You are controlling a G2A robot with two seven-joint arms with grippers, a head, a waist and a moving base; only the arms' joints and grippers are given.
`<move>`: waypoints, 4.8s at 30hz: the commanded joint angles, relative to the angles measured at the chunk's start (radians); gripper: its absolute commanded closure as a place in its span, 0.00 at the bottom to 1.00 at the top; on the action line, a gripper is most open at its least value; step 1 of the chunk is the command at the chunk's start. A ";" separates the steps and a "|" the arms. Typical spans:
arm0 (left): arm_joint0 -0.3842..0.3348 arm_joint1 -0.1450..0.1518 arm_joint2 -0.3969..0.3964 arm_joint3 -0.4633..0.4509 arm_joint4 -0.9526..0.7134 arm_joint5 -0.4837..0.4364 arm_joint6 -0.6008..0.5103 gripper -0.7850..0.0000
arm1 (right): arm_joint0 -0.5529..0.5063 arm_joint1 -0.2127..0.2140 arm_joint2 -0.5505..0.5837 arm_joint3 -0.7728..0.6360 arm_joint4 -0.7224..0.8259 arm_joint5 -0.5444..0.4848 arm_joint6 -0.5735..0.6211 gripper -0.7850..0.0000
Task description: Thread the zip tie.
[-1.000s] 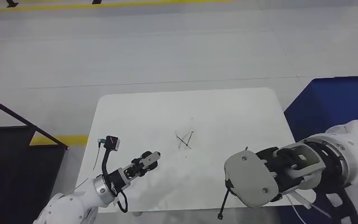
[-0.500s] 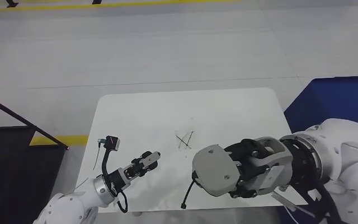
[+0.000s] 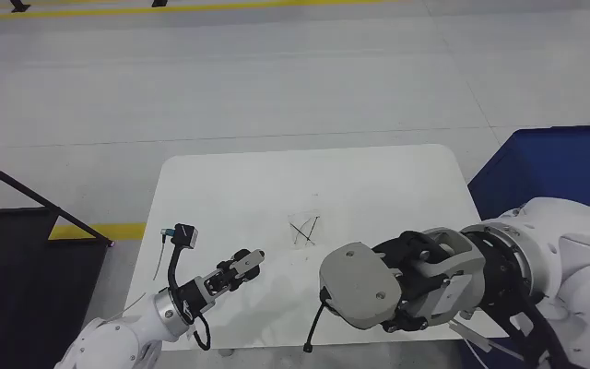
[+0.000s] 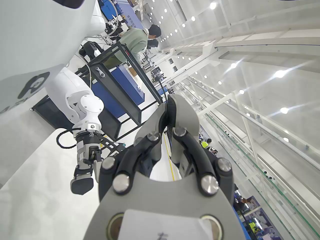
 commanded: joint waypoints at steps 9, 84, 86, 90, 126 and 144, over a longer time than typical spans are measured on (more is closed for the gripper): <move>0.000 0.000 0.000 0.000 0.000 0.000 0.000 0.00 | 0.129 0.005 0.159 0.009 -0.442 0.139 -0.495 1.00; 0.000 0.000 0.000 0.000 0.000 0.000 0.000 0.00 | 0.122 0.048 0.114 0.013 -0.571 0.280 -0.483 1.00; 0.000 0.000 0.000 0.000 0.000 0.000 0.000 0.00 | 0.121 0.051 0.109 0.018 -0.613 0.286 -0.518 1.00; 0.000 0.000 0.000 0.000 0.000 0.000 0.000 0.00 | 0.093 0.056 0.098 0.020 -0.665 0.305 -0.579 1.00; 0.000 0.000 0.000 0.000 0.000 0.000 0.000 0.00 | -0.115 0.094 0.175 0.312 -0.539 -0.023 -0.207 1.00; 0.000 0.000 0.000 0.000 0.000 0.000 0.000 0.00 | -0.311 0.142 0.431 0.520 -0.640 -0.074 -0.426 1.00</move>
